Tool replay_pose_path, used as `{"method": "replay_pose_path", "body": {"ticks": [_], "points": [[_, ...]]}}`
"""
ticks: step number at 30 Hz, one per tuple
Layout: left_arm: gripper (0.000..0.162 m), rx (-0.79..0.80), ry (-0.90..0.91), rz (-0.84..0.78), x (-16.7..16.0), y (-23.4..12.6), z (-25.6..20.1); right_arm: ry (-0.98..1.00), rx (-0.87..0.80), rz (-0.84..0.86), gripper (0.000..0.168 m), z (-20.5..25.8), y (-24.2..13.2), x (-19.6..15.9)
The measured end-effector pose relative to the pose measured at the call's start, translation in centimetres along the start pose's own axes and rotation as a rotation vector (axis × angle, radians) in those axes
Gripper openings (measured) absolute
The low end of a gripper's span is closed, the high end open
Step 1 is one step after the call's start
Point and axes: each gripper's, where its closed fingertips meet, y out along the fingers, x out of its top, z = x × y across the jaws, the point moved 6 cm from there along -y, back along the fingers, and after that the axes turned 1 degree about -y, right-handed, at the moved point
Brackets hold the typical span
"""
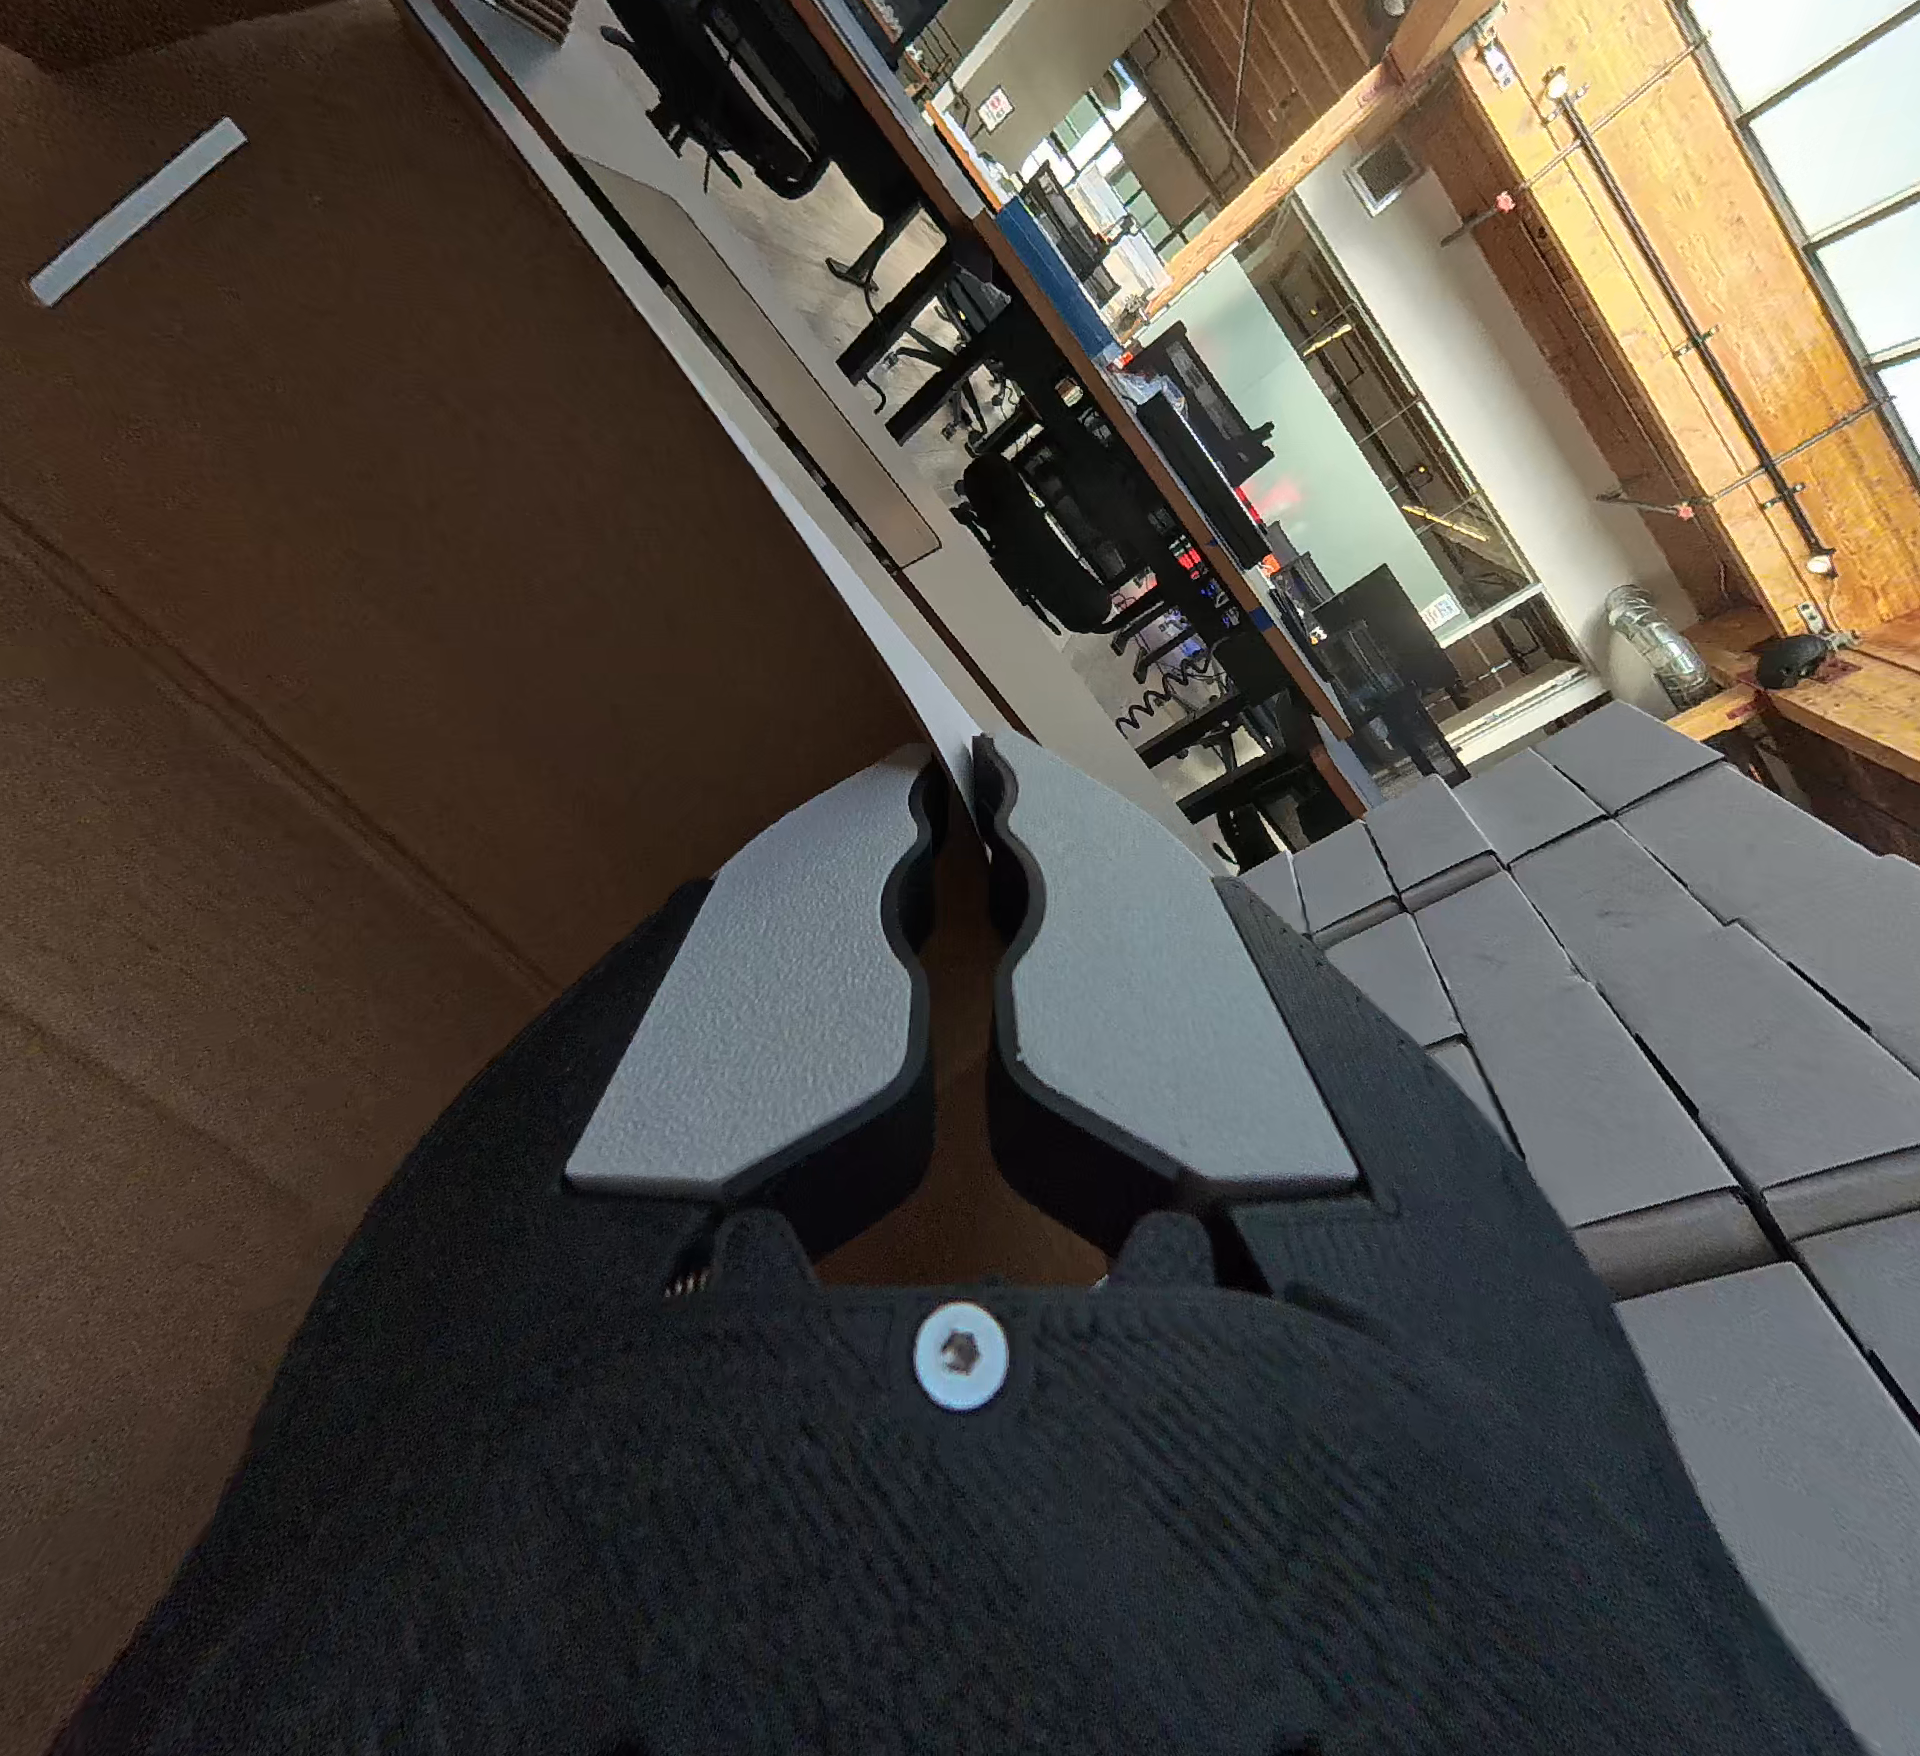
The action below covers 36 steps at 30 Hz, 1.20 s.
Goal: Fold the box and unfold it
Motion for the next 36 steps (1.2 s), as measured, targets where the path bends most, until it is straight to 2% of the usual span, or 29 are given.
{"method": "replay_pose_path", "body": {"ticks": [2,4,10,15,19,25,27,30,32,36], "points": [[0.0,0.073,0.193,0.04,-0.3,0.3,-0.3,0.004,0.043,-0.026,0.005,0.3,-0.1,0.0],[0.0,0.091,0.324,0.098,-0.6,0.8,-1.3,-0.059,0.019,-0.029,0.005,0.3,-0.3,0.1],[0.0,0.282,0.761,0.192,-2.1,2.8,-2.0,-0.052,0.073,-0.036,0.005,-0.1,-0.6,0.0],[0.0,0.447,1.247,0.235,-3.9,4.1,-2.7,-0.035,0.155,-0.029,0.005,-0.8,0.0,-0.4],[0.0,0.534,1.551,0.287,-4.9,4.9,-2.6,-0.082,0.175,-0.044,0.005,-0.9,0.1,-0.6],[0.0,0.659,2.044,0.284,-6.1,5.2,-2.4,-0.128,0.186,-0.096,0.005,-0.9,-0.1,-0.8],[0.0,0.656,2.049,0.28,-6.1,5.2,-2.4,-0.15,0.186,-0.101,0.005,-1.0,-0.3,-0.8],[0.0,0.558,1.883,0.242,-5.4,4.7,-2.7,-0.191,0.174,-0.103,0.004,-0.9,-0.6,-0.7],[0.0,0.475,1.768,0.115,-4.4,3.5,-4.2,-0.225,0.16,-0.108,0.004,-0.9,-0.9,-0.7],[0.0,0.18,1.505,-0.208,-0.9,-0.9,-9.0,-0.288,0.13,-0.126,0.004,-0.8,-1.5,-0.7]]}}
